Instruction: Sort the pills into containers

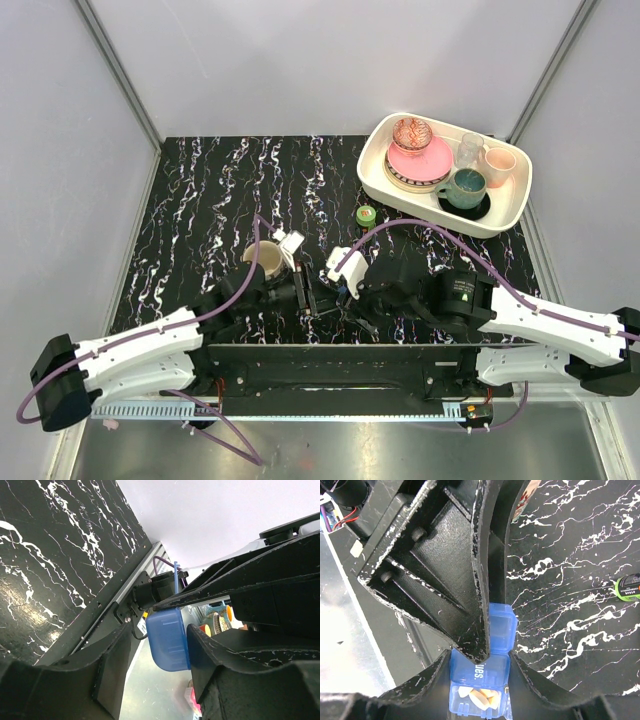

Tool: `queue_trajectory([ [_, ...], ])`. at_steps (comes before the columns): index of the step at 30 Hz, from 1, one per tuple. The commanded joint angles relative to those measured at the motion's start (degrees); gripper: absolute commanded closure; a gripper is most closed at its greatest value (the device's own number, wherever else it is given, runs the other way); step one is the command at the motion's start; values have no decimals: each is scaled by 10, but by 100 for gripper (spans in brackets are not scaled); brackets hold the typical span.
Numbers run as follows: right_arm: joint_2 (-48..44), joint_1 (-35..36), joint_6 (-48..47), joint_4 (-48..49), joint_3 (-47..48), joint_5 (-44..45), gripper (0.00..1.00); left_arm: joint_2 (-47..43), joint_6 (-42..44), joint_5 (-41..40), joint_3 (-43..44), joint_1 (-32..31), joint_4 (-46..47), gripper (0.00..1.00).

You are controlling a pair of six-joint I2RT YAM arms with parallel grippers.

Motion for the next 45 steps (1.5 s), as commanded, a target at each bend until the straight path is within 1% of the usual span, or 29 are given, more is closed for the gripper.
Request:
queue_trajectory([
  [1,-2,4,-11,6,29,0,100,7,-3,24,14,-2,39,50],
  [5,-2,4,-12,5,29,-5,100,10,-7,30,14,-4,50,56],
  [6,-1,4,-13,6,29,-4,100,11,-12,33,10,-5,55,60],
  [12,4,5,-12,4,32,-1,100,22,-16,38,6,-13,73,70],
  [13,4,4,-13,3,33,-3,100,24,-16,39,5,-14,74,74],
  [16,4,4,-13,4,34,-4,100,28,-26,39,-6,-16,93,82],
  [18,4,5,-13,4,36,-5,98,36,-31,45,-8,-17,101,90],
  [19,3,5,-12,3,38,-10,94,39,-32,44,-8,-19,107,92],
  [20,1,4,-18,3,39,-13,75,41,-33,43,-10,-20,108,95],
  [21,0,4,-28,2,40,-18,64,43,-33,41,-10,-21,108,96],
  [24,-8,5,-36,2,43,-41,40,43,-32,36,-9,-21,104,100],
  [27,-21,4,-39,3,52,-48,32,43,-30,31,-8,-21,96,100],
  [31,-49,5,-36,17,69,-44,26,45,-33,28,-10,-21,97,100],
  [33,-76,4,-19,32,69,-29,26,47,-38,23,-12,-21,101,100],
  [34,-86,4,-1,48,65,8,24,47,-41,20,-15,-21,106,100],
  [36,-122,4,56,68,57,71,25,40,-49,12,-20,-18,109,100],
  [37,-135,4,103,72,42,148,34,36,-52,8,-24,-15,110,100],
  [39,-175,5,150,83,22,224,51,24,-65,4,-30,-3,118,100],
  [40,-187,5,175,82,0,289,63,20,-67,3,-32,1,116,100],
  [41,-212,4,215,79,-12,318,79,9,-69,1,-31,8,115,100],
  [42,-223,5,238,70,-23,346,88,4,-69,-1,-30,12,104,100],
  [43,-236,4,279,63,-43,393,93,-1,-68,0,-26,16,99,100],
  [44,-254,4,296,56,-52,411,100,-10,-65,-1,-20,18,92,100],
  [45,-260,4,312,42,-59,424,100,-14,-63,1,-15,20,83,100],
])
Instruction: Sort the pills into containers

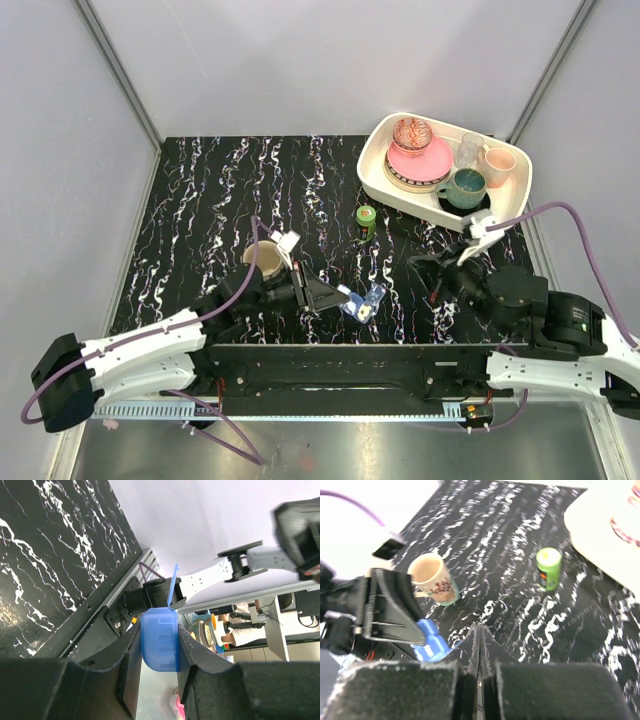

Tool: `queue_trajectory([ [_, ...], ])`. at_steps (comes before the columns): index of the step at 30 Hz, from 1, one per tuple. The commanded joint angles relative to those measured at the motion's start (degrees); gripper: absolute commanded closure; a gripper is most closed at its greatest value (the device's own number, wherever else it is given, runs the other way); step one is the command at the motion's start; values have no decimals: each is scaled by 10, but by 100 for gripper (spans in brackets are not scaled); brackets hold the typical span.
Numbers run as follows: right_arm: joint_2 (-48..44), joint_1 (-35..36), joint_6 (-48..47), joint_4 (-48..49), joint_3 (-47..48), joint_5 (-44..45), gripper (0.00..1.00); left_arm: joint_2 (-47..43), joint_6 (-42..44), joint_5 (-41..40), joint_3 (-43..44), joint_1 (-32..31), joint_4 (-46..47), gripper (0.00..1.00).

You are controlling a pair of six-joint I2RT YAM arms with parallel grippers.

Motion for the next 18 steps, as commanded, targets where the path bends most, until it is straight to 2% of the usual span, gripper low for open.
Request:
queue_trajectory([
  [1,-33,3,150,-23,-51,186,100,-36,-4,-9,21,12,11,100],
  [4,-37,3,168,-28,-69,174,100,-39,-3,-3,31,13,8,100],
  [13,51,-2,154,-33,-68,126,100,-43,-5,13,42,12,5,100],
  [17,76,-46,147,-23,-75,58,100,-51,0,14,52,12,-10,100],
  [18,78,-76,144,-18,-80,17,100,-53,2,15,54,12,-13,100],
])
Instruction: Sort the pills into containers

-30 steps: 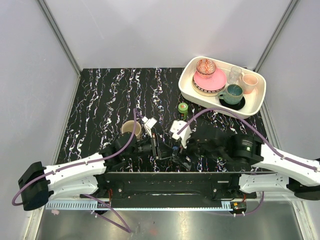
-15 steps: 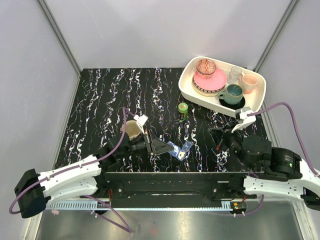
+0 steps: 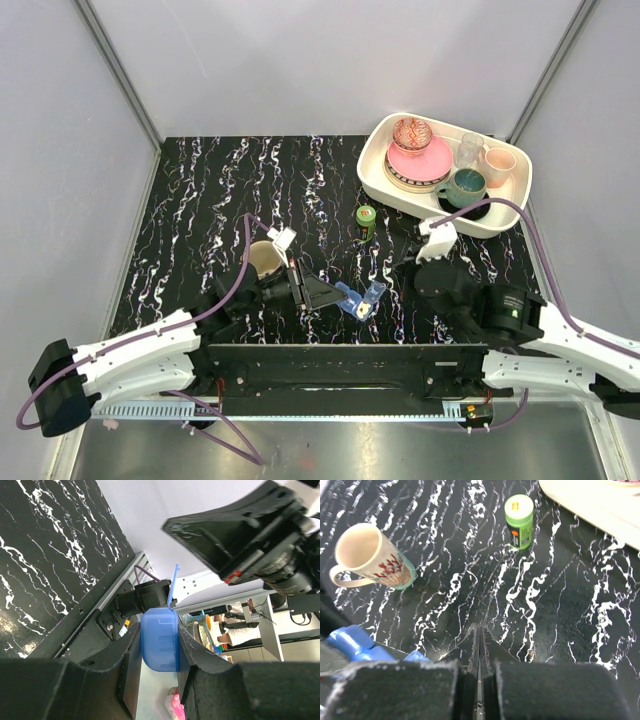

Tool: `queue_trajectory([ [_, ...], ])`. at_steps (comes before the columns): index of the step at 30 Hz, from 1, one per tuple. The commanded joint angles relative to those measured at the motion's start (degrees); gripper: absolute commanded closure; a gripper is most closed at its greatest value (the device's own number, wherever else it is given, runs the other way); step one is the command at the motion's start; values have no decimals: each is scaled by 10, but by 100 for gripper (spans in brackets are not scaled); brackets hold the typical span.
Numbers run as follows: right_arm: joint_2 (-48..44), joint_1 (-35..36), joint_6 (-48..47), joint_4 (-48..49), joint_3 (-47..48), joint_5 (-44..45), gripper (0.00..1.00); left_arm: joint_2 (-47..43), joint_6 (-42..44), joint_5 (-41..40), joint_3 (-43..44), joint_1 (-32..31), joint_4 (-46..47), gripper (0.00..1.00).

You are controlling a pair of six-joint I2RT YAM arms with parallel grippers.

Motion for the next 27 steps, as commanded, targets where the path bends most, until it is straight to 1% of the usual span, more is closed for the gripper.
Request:
queue_trajectory([
  [1,11,-65,-6,24,-12,-101,100,-22,5,12,42,2,10,100],
  [3,6,-91,-15,46,-22,-149,100,-25,7,12,42,2,4,100],
  [12,-17,-105,-51,97,-41,-281,100,-24,6,12,42,2,4,100],
  [19,-56,-105,-64,133,-47,-339,100,-25,6,6,39,2,-1,100],
  [27,-26,-105,-63,150,-54,-447,100,-22,6,-2,42,2,0,100],
])
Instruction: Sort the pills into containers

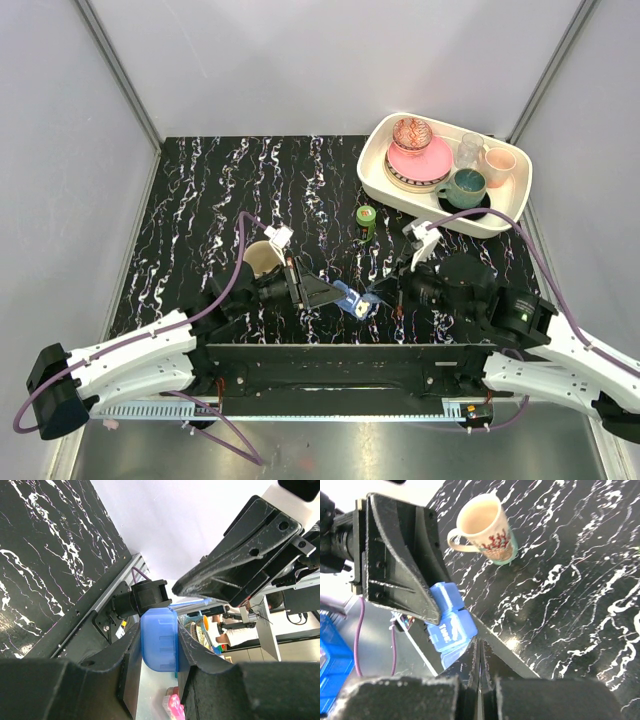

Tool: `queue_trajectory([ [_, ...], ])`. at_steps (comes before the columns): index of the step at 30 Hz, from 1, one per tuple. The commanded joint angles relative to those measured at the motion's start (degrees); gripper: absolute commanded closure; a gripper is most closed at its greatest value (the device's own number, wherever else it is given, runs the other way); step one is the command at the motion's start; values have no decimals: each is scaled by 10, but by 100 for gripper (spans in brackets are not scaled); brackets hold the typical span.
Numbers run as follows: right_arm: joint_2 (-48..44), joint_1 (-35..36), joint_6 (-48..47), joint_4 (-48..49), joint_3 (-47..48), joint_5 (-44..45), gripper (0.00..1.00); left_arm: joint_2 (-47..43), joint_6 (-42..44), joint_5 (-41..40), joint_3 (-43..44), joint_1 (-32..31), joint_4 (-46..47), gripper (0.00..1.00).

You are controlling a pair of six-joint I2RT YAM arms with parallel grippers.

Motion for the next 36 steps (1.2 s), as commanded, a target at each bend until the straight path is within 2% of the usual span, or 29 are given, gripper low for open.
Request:
queue_trajectory([
  [1,28,-3,-5,40,-7,-87,100,-3,7,-4,27,2,25,100],
  [12,24,-3,12,58,-35,-129,100,-2,4,-12,23,2,26,100],
  [25,-48,-3,28,43,-27,-88,100,7,0,-14,17,2,37,100],
  [36,-22,-3,37,49,-33,-139,100,8,-1,-14,18,2,42,100],
])
